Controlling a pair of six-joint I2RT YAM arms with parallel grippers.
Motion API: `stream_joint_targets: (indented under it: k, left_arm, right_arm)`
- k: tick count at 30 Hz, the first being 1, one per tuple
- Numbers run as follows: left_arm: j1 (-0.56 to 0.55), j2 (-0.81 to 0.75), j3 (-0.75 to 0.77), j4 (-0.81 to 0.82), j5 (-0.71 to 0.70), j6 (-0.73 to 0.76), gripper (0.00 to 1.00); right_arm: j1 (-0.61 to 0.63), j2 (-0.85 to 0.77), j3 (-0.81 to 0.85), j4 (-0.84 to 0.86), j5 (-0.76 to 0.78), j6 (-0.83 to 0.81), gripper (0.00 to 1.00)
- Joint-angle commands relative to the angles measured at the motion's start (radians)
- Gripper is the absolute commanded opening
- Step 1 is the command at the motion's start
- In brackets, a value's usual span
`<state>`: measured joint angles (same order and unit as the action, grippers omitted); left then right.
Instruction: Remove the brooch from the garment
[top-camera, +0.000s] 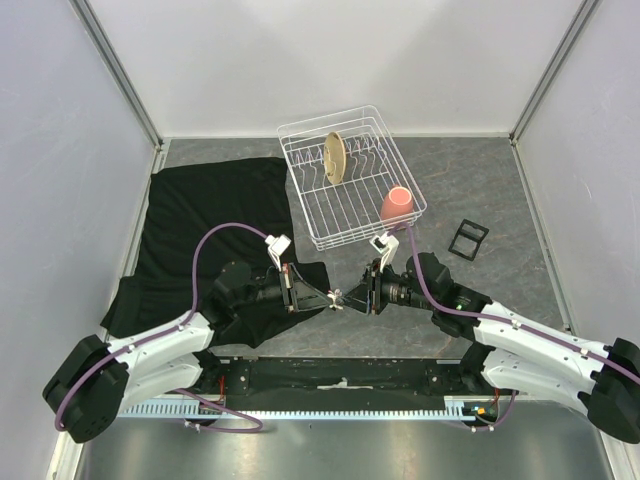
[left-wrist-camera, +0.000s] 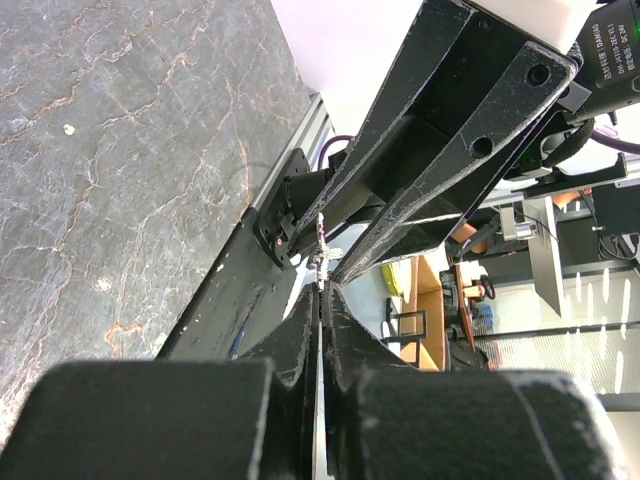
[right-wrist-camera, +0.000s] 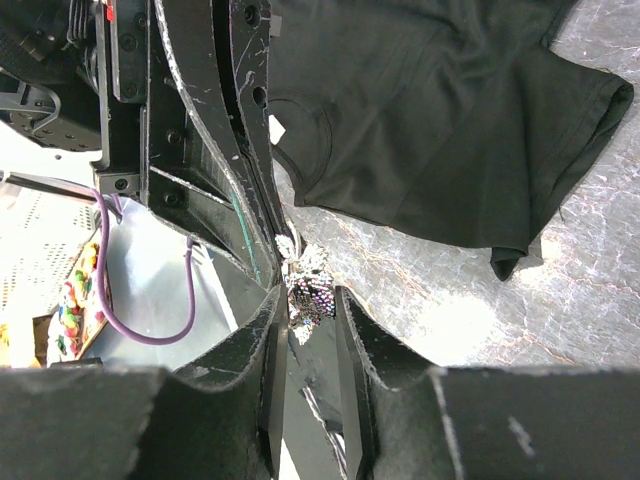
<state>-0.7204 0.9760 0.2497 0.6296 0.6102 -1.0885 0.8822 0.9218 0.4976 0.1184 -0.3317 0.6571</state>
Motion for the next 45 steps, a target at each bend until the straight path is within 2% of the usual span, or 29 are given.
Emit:
stream_joint_targets:
  k: [1, 8, 16, 38, 45]
  left_arm:
    - [-0.005, -0.03, 0.039, 0.036, 0.014, -0.021, 0.02]
    - [-0.005, -0.036, 0.039, 0.025, 0.013, -0.016, 0.02]
    - [-0.005, -0.046, 0.053, 0.032, 0.042, 0.015, 0.02]
    - [-0.019, -0.065, 0.072, 0.033, 0.083, 0.067, 0.02]
    - [-0.02, -0.066, 0.072, 0.032, 0.082, 0.075, 0.02]
  right_arm:
    - [0.001, -0.006, -0.011, 0.003, 0.056, 0.01, 0.29]
    - [0.001, -0.041, -0.019, -0.022, 0.088, 0.019, 0.22]
    - [0.001, 0.003, -0.016, 0.014, 0.052, 0.036, 0.19]
    - [0.001, 0.069, -0.004, 0.029, 0.03, 0.05, 0.19]
    - [0.001, 0.052, -0.007, 0.004, 0.065, 0.047, 0.19]
